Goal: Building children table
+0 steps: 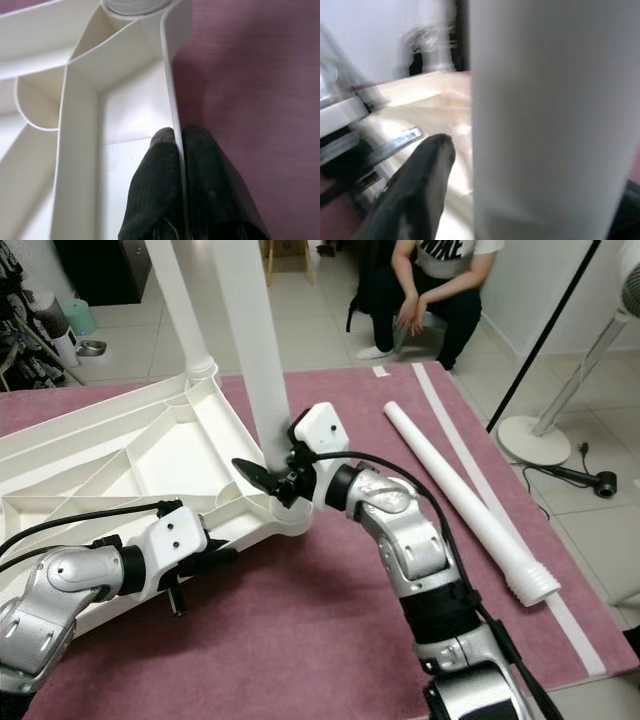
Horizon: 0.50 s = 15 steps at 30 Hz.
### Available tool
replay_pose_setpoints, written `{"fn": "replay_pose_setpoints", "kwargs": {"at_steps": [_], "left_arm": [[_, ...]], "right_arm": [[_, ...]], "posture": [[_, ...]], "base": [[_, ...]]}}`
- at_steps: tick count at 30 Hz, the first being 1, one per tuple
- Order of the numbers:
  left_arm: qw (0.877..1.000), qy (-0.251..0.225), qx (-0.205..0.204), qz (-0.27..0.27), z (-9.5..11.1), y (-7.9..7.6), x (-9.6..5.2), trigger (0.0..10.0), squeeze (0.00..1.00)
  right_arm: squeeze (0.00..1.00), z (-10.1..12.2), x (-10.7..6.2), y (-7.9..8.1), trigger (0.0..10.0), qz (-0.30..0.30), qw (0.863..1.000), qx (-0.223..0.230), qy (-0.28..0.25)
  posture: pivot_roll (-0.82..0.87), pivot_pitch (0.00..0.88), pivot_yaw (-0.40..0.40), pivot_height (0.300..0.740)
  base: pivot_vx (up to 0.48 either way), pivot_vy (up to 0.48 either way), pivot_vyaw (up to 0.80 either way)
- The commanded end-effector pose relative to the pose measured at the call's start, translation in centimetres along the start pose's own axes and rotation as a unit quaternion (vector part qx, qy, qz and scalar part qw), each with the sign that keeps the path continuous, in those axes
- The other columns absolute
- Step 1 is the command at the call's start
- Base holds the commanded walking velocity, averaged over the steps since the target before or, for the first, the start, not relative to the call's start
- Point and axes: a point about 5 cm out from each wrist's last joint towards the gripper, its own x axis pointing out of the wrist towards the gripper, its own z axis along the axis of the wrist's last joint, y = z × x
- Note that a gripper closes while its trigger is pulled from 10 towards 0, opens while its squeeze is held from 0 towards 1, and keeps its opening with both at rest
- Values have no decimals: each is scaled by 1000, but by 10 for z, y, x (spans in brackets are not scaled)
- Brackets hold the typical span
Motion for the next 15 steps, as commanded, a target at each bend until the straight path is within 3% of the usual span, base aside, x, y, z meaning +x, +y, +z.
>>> {"fn": "replay_pose_setpoints", "kwargs": {"at_steps": [1, 2, 3, 4, 5, 6, 9, 13, 15], "left_arm": [[994, -68, 76, -29, 30, -4, -9, 10000, 0], [994, -68, 76, -29, 30, -4, -9, 10000, 0], [995, -64, 75, -33, 29, -5, -13, 10000, 0], [995, -62, 74, -32, 28, -5, -14, 10000, 0], [995, -61, 73, -31, 27, -5, -15, 10000, 0], [995, -61, 73, -29, 28, -4, -14, 10000, 0], [995, -61, 73, -27, 28, -4, -13, 10000, 0], [995, -69, 69, -13, 31, -1, -7, 10000, 0], [995, -69, 69, -13, 31, -1, -7, 10000, 0]], "right_arm": [[0, 4, 0, 12, 10000, 68, 997, 17, -11], [0, 4, 0, 12, 10000, 68, 997, 17, -11], [0, 4, -6, 15, 10000, 105, 994, 28, -2], [0, 3, -9, 18, 8078, 133, 990, 41, 1], [0, 3, -10, 19, 8078, 147, 988, 47, 1], [0, 2, -10, 18, 353, 150, 988, 48, 3], [0, 1, -10, 18, 353, 150, 988, 47, 5], [0, -7, 0, 9, 0, 88, 995, 35, 19], [0, -7, 0, 9, 0, 88, 995, 35, 19]], "posture": [[101, 0, 10, 740], [101, 0, 10, 740], [101, 0, 10, 740], [105, 0, 8, 740], [105, 0, 8, 740], [105, 0, 8, 740], [105, 0, 8, 740], [106, 0, 5, 740], [106, 0, 5, 740]], "base": [[0, 0, 0], [0, 0, 0], [0, 0, 0], [0, 0, 0], [0, 0, 0], [0, 0, 0], [0, 0, 0], [0, 0, 0], [0, 0, 0]]}}
